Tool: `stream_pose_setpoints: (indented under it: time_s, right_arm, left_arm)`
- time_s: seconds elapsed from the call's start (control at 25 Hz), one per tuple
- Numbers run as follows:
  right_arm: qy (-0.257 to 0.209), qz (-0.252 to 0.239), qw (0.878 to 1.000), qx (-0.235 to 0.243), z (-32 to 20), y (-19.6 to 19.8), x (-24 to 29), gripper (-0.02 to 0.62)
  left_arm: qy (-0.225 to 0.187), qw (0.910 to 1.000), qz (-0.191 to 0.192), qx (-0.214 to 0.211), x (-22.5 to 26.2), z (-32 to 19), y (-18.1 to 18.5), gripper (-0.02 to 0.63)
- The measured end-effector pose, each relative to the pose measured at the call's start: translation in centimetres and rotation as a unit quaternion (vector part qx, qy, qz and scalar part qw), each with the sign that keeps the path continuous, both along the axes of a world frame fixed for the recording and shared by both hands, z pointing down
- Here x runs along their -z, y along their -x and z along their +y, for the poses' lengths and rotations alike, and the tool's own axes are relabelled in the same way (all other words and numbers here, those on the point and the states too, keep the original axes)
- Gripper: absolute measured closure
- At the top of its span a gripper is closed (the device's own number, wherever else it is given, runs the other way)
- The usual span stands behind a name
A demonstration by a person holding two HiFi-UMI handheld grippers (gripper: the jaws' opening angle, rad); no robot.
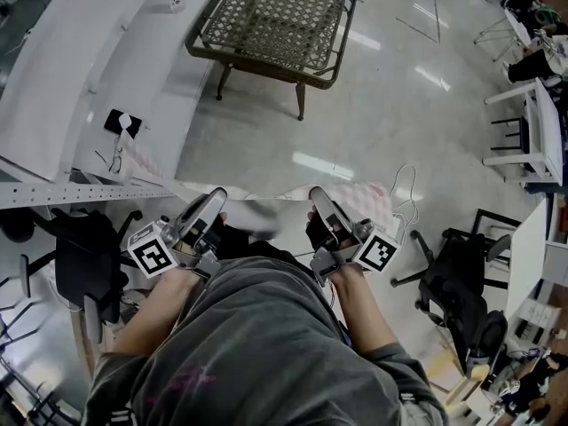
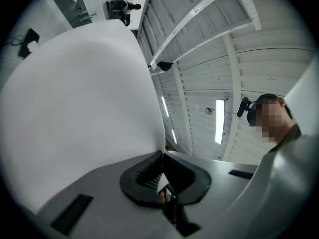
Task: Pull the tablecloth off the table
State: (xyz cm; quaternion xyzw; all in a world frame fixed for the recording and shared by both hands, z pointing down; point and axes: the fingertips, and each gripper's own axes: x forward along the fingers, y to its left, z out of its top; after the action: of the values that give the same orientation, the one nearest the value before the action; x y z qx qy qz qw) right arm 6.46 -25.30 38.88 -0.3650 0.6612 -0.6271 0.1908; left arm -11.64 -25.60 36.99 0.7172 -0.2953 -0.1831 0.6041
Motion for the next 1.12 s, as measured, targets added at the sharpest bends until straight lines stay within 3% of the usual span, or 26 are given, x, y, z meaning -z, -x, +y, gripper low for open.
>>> stream_pose_setpoints:
  time_s: [0.76, 1.12]
  right_arm:
    - [-0.042, 0.012, 0.999, -0.026, -4.9, -0.3, 2.3, 0.591]
    - [-0.037, 0.015, 0.999, -0.024, -5.6, -0.2, 1.9, 0.591]
  left_arm:
    - [-0.045, 0.9989, 0.006, 0.01, 1.6, -5.0, 0.6, 0.606]
    - [-0.038, 0.9991, 0.01, 0.013, 1.2, -5.5, 0.6, 0.606]
